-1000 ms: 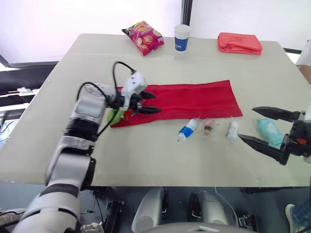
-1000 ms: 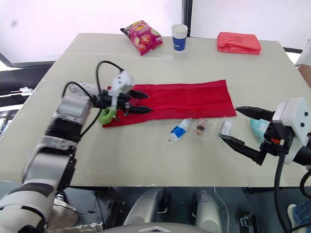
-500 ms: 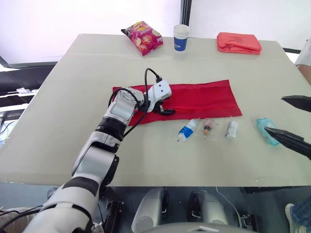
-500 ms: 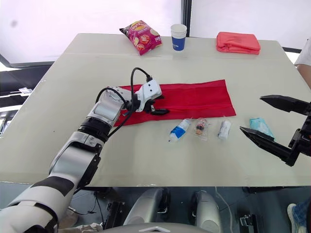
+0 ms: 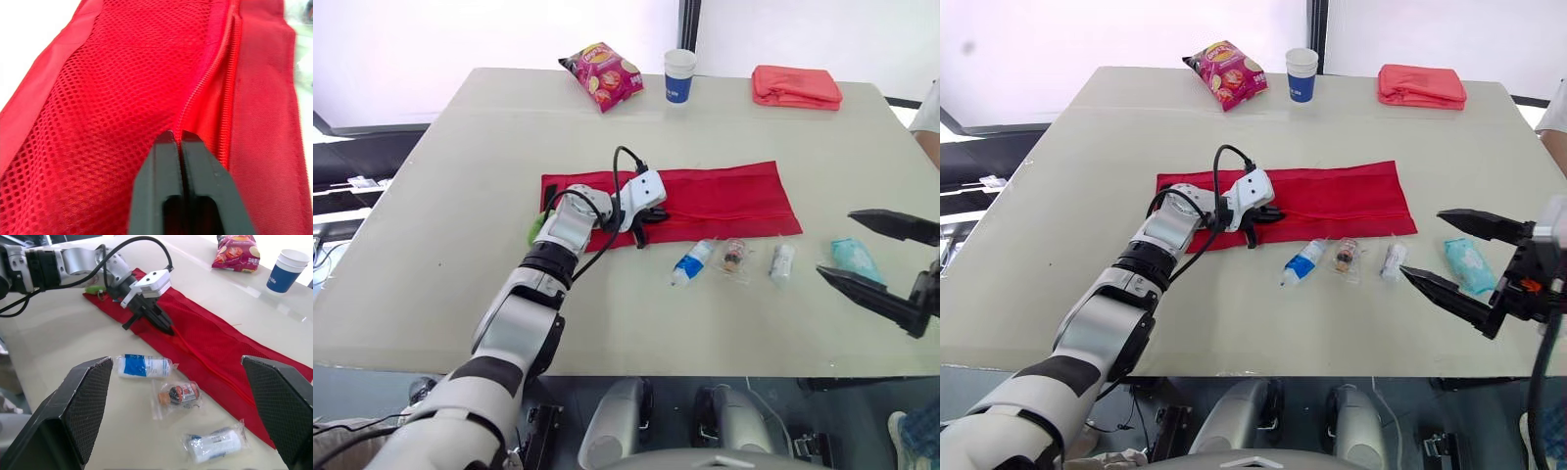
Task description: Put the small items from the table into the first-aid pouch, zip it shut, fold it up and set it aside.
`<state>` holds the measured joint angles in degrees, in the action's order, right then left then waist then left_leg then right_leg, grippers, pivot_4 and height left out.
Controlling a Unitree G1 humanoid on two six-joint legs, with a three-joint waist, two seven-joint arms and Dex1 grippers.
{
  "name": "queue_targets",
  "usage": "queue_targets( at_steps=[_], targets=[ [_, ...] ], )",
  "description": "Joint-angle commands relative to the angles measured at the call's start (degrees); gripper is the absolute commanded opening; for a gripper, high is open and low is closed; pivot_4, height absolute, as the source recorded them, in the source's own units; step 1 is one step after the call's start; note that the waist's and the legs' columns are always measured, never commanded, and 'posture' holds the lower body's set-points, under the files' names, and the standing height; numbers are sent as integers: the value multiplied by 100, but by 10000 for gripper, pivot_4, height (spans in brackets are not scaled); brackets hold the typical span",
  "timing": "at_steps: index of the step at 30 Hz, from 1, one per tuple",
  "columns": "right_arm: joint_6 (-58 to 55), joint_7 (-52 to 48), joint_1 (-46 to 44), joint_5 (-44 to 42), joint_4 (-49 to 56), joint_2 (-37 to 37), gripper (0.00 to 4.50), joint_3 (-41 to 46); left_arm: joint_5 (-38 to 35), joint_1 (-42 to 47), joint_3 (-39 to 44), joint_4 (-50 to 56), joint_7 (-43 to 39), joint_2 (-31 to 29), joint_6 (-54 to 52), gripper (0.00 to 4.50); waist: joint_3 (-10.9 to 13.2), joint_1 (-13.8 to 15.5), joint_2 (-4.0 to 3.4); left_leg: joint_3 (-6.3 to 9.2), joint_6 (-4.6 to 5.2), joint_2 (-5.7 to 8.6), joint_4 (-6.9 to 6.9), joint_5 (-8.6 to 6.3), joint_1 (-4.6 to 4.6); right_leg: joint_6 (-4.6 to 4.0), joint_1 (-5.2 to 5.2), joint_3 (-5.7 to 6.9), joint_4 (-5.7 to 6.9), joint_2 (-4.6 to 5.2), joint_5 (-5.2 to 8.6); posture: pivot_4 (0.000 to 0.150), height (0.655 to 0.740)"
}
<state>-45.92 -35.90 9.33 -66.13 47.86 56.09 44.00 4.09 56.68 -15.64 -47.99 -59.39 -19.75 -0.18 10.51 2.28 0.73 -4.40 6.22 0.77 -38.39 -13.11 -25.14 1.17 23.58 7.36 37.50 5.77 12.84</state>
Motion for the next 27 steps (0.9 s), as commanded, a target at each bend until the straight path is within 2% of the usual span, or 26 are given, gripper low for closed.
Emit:
queue_targets(
  at_steps=[1,3,6,11,15,21,26,27],
  targets=[
    [48,662,-406,239,327,-53,45000,-1140,-237,216,192,45,-391,-4,174,680,0,-8,0,0,0,0,0,0,0,0,2,0,0,0,0,1500,7400],
    [-68,916,-700,453,295,-67,45000,-1876,-275,207,231,60,-493,2,115,680,0,-5,0,0,0,0,1,0,-2,-1,3,0,0,0,1,1500,7400],
    [168,829,-1231,1467,194,12,45000,-3075,-338,186,296,114,-583,42,-29,680,0,-6,0,-1,1,1,0,0,-4,-1,2,1,-4,0,0,1500,7400],
    [755,-62,-2397,3185,-631,262,45000,-4896,-326,165,333,156,-568,97,-109,680,0,-17,-1,-2,4,2,-13,0,-17,18,12,6,0,-2,10,1500,7400],
    [1472,-1105,-3579,4239,-1811,-84,45000,-6080,-324,88,331,284,-568,134,-162,680,0,-19,-1,9,6,-1,-58,0,-64,2,41,18,16,-17,-2,1500,7400],
    [2699,-2187,-4898,5531,-3823,-1007,45000,-7219,-339,-44,357,553,-534,153,-298,680,1,-48,-1,15,8,-3,-82,0,-69,15,34,20,23,-30,-3,1500,7400],
    [3995,-2832,-5666,6481,-5652,-1675,45000,-7746,-360,-163,378,804,-503,137,-449,680,1,-110,-2,16,6,-2,-81,1,-68,13,32,19,25,-38,-7,1500,7400],
    [4220,-2972,-5734,6601,-5892,-1731,40946,-7810,-360,-176,379,836,-495,136,-470,0,1,-116,-2,15,6,-1,-81,1,-68,14,31,19,25,-38,-8,1500,7400]
  ],
)
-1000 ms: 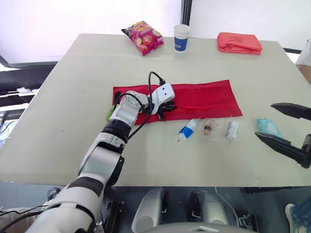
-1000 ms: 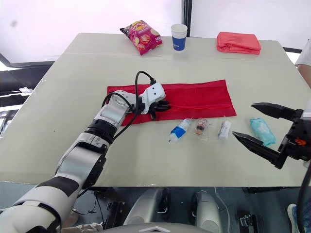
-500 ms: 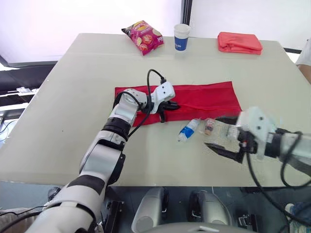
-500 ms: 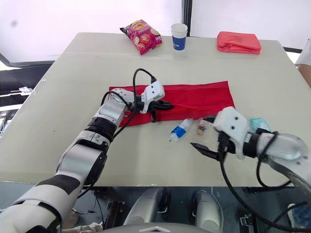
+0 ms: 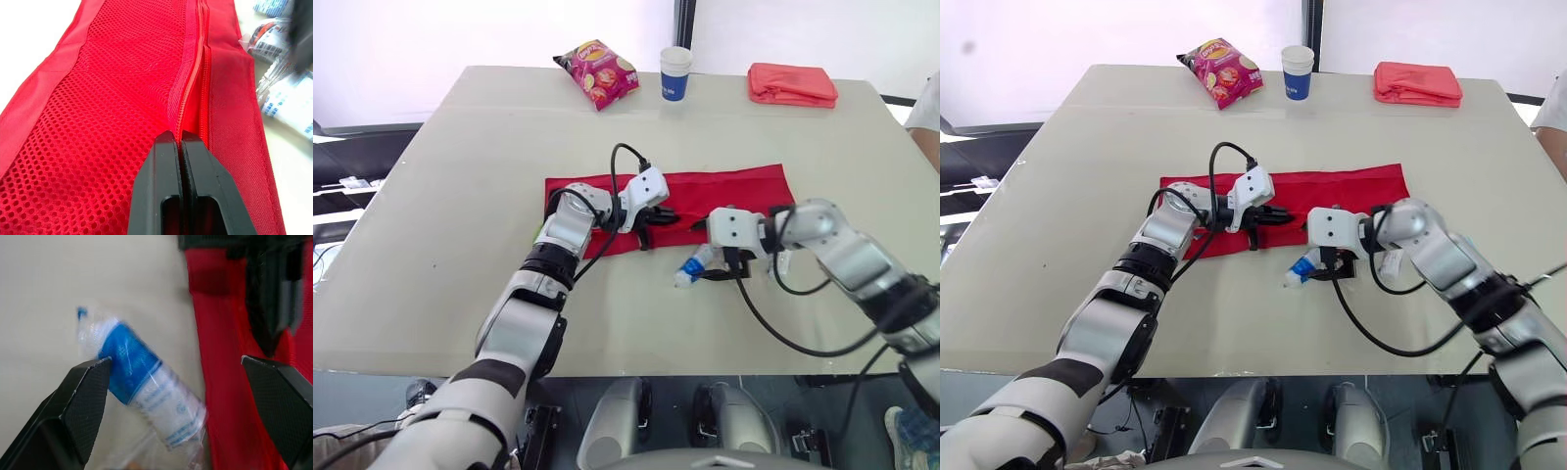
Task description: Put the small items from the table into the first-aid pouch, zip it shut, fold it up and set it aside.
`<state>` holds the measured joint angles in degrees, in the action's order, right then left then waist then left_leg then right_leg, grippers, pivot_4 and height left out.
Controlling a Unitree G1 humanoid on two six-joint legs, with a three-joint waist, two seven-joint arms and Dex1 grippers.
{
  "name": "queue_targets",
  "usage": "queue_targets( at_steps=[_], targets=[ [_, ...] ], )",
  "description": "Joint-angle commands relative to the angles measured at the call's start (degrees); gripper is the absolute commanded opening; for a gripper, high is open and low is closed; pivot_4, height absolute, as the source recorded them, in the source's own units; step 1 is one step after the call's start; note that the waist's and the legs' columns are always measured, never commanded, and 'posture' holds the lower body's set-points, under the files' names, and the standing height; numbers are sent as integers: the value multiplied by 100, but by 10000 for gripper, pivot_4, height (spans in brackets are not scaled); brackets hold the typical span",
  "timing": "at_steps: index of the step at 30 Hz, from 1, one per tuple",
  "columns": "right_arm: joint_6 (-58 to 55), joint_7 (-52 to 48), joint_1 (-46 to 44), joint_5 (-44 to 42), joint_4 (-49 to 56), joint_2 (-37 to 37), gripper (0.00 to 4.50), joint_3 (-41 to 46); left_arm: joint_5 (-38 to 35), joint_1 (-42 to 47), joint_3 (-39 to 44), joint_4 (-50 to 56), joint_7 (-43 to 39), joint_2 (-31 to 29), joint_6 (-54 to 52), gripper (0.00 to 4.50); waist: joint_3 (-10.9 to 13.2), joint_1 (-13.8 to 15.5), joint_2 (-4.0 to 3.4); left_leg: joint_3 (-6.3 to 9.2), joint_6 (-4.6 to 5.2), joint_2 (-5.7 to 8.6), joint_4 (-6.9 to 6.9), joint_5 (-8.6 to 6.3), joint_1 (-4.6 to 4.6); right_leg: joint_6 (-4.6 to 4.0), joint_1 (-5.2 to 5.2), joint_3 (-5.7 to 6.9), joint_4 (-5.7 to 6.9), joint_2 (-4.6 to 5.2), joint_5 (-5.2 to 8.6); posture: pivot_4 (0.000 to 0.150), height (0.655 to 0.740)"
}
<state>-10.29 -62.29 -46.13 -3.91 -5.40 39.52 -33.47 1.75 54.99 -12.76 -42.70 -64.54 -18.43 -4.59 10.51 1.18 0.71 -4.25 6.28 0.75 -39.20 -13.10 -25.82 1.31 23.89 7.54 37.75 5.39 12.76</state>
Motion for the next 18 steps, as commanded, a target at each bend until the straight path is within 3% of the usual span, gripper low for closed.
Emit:
queue_targets(
  at_steps=[1,5,9,10,13,18],
  targets=[
    [858,-439,-250,489,-783,-134,39377,-99,-127,-16,93,331,29,2,-48,0,0,-15,0,0,0,0,0,0,0,0,-1,0,-1,0,-1,1500,7400],
    [1102,-811,-262,653,-1022,-234,21520,-2,-126,-56,101,422,46,9,-100,0,0,-39,-1,-1,-3,-1,0,1,6,2,-5,-3,0,-2,-2,1500,7400],
    [381,-904,87,373,-293,-185,3311,385,-128,-53,101,450,56,33,-129,0,-1,-29,-2,2,-4,-2,0,1,10,1,-11,-1,-1,1,-2,1500,7400],
    [43,-828,215,274,25,-177,1239,541,-131,-50,98,453,54,39,-133,0,-1,-27,-2,4,-4,-2,0,1,10,1,-13,1,-2,3,-2,1500,7400],
    [-1238,-538,638,-99,1088,-195,1001,1042,-138,-44,91,456,56,57,-144,0,0,-35,-3,7,-5,-1,0,1,9,0,-13,4,-3,7,-3,1500,7400],
    [-5615,893,1433,-984,3416,-769,1000,2435,-153,-16,85,471,43,109,-199,0,-1,-29,-5,17,-9,-3,0,-1,8,-2,-11,13,0,22,-4,1500,7400]
  ],
)
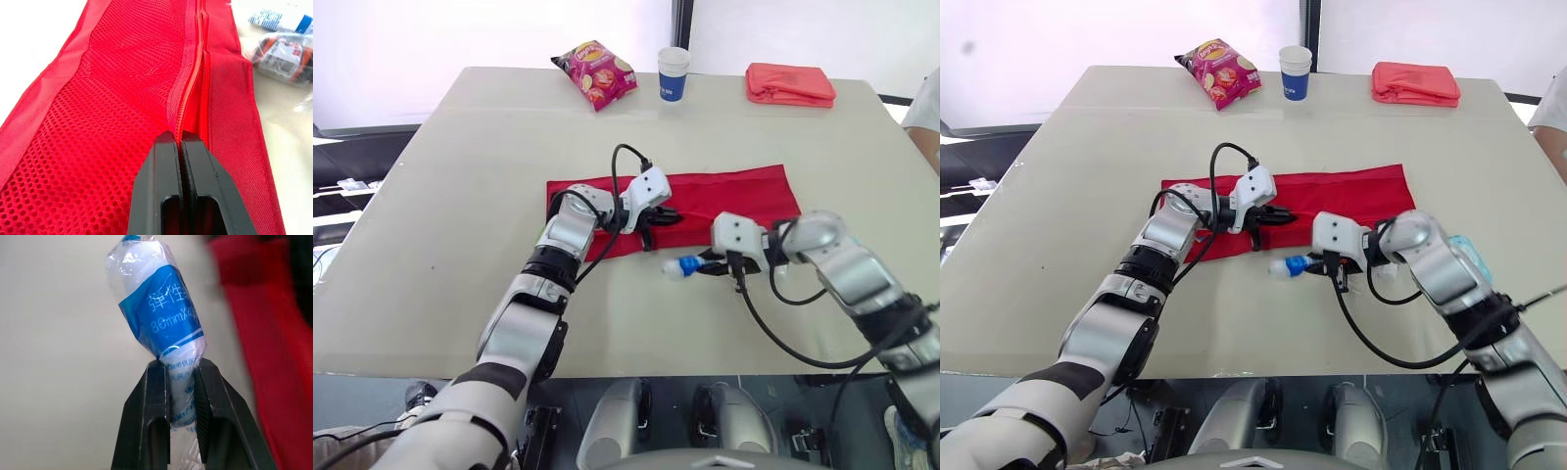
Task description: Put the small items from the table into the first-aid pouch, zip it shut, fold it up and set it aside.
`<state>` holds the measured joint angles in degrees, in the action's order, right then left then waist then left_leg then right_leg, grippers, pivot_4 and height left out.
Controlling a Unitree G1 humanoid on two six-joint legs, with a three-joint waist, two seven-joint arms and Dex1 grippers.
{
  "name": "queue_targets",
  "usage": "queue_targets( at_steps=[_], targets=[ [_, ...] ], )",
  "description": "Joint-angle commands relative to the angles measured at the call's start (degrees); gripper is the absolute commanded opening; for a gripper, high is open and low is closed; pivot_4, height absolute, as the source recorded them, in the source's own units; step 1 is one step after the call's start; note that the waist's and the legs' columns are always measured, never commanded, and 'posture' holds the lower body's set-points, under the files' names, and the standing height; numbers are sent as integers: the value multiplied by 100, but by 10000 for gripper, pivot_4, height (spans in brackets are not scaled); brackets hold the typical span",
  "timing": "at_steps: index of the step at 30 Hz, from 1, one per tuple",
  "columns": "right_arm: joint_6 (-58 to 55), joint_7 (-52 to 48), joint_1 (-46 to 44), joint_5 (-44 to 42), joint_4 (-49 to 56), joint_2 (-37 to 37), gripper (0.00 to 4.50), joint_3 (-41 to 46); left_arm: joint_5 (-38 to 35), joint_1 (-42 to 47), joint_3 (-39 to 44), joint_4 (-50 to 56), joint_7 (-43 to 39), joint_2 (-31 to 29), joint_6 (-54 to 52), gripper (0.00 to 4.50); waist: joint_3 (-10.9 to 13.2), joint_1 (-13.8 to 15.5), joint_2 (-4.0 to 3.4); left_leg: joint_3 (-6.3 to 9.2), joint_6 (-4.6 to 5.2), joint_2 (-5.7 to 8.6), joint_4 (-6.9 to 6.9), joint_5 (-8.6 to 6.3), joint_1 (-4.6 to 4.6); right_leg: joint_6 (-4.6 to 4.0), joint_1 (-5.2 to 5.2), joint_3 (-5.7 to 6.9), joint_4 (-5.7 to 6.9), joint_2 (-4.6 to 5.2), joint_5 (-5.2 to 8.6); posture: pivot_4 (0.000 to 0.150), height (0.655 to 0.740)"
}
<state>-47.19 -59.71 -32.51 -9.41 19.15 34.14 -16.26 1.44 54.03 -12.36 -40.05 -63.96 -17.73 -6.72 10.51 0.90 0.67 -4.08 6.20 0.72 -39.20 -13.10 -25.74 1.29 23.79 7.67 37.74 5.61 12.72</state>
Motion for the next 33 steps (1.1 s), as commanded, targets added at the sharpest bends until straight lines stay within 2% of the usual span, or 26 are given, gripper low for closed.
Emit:
queue_targets(
  at_steps=[1,4,7,15,21,29,31,32,33],
  targets=[
    [-2440,895,82,-416,1182,-330,1000,844,-127,78,44,218,-25,44,2,0,-1,-2,-2,0,-3,0,-1,-2,0,-1,1,0,1,1,0,1500,7400],
    [-3697,1814,5,-149,1422,-774,1000,1115,-149,76,42,260,-62,68,-44,0,-2,0,-3,1,-24,2,0,-14,0,-1,3,4,2,8,0,1500,7400],
    [-4068,2455,-125,5,1299,-995,1000,1044,-176,83,43,290,-80,82,-87,0,-2,1,-4,0,-24,9,2,-14,-6,0,12,5,5,12,0,1500,7400],
    [-3815,3922,-661,572,261,-1609,1000,211,-265,-2,49,671,-57,179,-345,0,-2,-21,-4,-11,1,13,5,1,-5,1,15,1,12,3,0,1500,7400],
    [-3764,4458,-1081,710,-446,-2106,1000,-22,-287,-171,19,987,-24,184,-483,0,-3,-30,-6,-15,0,12,8,2,2,2,13,-12,13,-12,0,1500,7400],
    [-3579,4664,-1272,367,-1125,-3321,1000,1079,-319,-357,14,1144,71,252,-652,0,-5,-35,-8,-16,-4,11,13,4,5,2,13,-21,12,-44,0,1500,7400],
    [-3559,4631,-1233,279,-1112,-3425,11103,1215,-326,-366,33,1134,84,247,-689,0,-5,-45,-10,-15,-4,11,14,4,5,1,13,-21,12,-46,0,1500,7400],
    [-3563,4632,-1205,263,-1088,-3412,15123,1218,-329,-363,38,1119,88,236,-689,0,-5,-45,-10,-16,-5,11,15,5,6,1,14,-24,13,-48,0,1500,7400],
    [-3566,4644,-1173,245,-1040,-3406,17151,1260,-342,-356,51,1101,94,225,-710,0,-5,-43,-10,-15,-5,11,15,5,5,1,15,-24,13,-48,0,1500,7400]
  ],
)
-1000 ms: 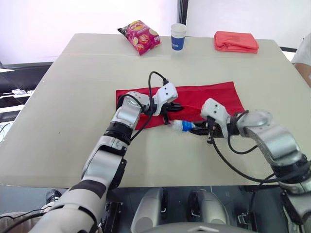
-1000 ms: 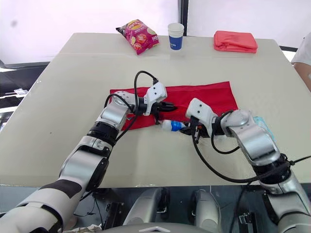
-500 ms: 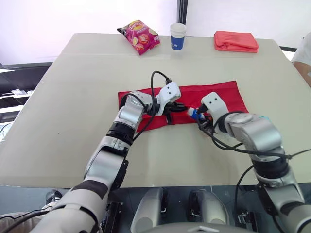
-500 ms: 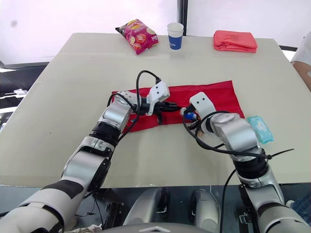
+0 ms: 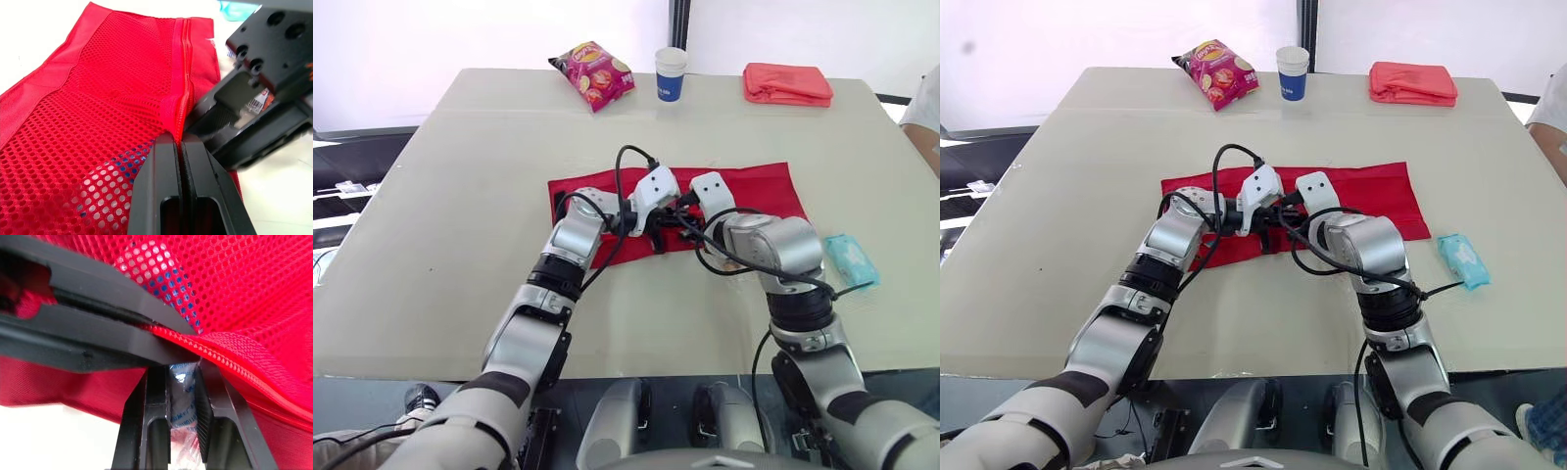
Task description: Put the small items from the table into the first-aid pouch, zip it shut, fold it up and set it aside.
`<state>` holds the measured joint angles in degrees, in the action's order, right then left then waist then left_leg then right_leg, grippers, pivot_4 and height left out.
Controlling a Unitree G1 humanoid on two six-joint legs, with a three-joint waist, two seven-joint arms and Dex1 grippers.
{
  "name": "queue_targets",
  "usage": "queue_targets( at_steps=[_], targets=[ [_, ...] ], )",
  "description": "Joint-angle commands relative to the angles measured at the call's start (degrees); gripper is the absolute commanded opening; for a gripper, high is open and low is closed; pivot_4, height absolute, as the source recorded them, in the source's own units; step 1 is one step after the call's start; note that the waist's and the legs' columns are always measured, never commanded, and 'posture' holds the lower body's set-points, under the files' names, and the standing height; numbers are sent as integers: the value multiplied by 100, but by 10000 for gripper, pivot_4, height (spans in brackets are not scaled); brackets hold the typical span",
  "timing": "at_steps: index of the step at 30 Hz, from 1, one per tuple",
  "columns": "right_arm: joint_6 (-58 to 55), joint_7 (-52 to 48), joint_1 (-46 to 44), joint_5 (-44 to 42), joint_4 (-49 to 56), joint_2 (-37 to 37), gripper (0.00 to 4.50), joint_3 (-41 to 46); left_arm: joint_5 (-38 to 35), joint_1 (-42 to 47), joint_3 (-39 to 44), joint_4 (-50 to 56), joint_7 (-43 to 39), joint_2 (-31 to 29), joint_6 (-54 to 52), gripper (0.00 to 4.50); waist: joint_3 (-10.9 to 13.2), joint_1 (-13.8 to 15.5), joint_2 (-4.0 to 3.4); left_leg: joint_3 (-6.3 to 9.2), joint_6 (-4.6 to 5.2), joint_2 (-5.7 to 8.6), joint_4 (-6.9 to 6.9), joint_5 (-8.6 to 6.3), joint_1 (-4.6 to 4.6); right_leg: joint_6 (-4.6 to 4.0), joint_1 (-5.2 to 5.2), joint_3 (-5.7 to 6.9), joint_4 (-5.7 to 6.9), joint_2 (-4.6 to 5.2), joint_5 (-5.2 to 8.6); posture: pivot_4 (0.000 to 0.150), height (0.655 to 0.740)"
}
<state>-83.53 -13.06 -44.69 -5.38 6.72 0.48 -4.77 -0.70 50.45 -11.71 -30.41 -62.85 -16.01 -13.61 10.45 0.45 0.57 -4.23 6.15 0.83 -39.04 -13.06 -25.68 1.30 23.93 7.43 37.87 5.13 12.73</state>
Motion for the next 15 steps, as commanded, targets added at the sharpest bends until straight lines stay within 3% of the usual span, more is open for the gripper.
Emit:
queue_targets(
  at_steps=[1,4,10,15],
  targets=[
    [35,-36,76,-204,274,-31,23900,165,-142,9,-1,121,-10,42,-47,0,0,1,0,0,0,0,2,0,0,0,1,0,-1,0,0,1500,7400],
    [-134,-187,240,-439,709,92,35994,366,-163,58,44,18,-1,3,-73,0,0,-10,-1,-2,-1,0,6,1,0,0,3,-2,-1,-2,0,1500,7400],
    [-200,-669,795,-891,1703,1147,35994,45,-209,168,76,-168,-28,-71,-69,0,1,-11,-1,0,-2,0,7,1,0,0,3,-4,-5,0,0,1500,7400],
    [428,-634,1080,-833,1717,1506,35994,-313,-244,196,54,-190,-59,-97,-54,0,1,-99,-1,-1,-3,-5,11,2,1,-1,5,-8,-2,10,1,1500,7400]
  ],
)
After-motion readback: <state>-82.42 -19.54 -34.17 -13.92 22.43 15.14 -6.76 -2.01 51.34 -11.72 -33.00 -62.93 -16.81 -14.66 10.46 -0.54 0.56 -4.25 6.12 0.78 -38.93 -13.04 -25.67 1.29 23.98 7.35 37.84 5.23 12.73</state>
